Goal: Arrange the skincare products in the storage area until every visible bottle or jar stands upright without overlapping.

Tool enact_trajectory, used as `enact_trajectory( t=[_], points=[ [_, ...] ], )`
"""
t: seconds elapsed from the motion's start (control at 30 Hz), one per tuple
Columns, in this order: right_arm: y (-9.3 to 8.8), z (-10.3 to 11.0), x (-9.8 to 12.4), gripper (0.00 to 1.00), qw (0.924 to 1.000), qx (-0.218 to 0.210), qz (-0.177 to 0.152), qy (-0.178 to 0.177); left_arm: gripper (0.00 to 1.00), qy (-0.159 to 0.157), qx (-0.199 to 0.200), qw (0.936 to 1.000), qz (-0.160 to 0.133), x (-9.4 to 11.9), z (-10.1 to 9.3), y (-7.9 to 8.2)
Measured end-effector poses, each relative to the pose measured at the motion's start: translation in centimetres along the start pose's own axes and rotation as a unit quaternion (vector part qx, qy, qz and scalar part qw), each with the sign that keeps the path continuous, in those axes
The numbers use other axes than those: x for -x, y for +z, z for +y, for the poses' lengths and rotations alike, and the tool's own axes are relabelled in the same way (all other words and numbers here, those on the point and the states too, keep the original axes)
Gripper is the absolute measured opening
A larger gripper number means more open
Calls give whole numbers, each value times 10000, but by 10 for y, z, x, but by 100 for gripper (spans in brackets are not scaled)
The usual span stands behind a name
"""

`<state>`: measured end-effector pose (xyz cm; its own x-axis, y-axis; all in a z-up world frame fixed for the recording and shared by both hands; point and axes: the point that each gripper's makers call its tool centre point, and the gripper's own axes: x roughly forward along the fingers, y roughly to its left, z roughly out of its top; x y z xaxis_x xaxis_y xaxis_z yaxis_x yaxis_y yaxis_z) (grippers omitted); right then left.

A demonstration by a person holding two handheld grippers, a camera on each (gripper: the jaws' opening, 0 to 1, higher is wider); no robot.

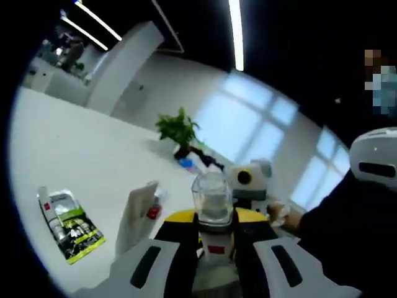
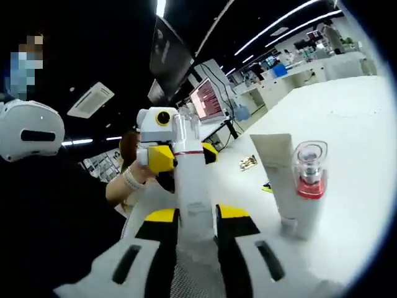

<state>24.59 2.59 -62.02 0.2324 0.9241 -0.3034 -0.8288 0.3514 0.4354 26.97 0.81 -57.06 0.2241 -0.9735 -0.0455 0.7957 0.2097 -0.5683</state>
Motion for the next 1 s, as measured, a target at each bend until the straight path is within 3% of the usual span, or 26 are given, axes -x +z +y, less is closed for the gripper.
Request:
enact_trajectory(
  t=[0.07, 0.17, 0.3, 0.7, 1.0],
  points=[
    [-5, -9, -1, 36, 9989, 163, 224, -371, 17, 22, 39, 10000, -54, 0, 2, 2],
    [-5, -15, -1, 34, 9965, 327, 333, -690, 17, 543, -62, 9985, -29, 0, 18, 1],
    [-8, -20, -3, 31, 9908, 593, 538, -1096, 17, 859, -48, 9963, -10, 0, 25, -2],
    [-14, -29, -8, 27, 9824, 619, 709, -1615, 16, 1333, -78, 9910, 64, 1, 40, -8],
    [-19, -37, -12, 25, 9758, 673, 855, -1896, 16, 1460, 45, 9892, 84, -1, 43, -13]
  ],
)
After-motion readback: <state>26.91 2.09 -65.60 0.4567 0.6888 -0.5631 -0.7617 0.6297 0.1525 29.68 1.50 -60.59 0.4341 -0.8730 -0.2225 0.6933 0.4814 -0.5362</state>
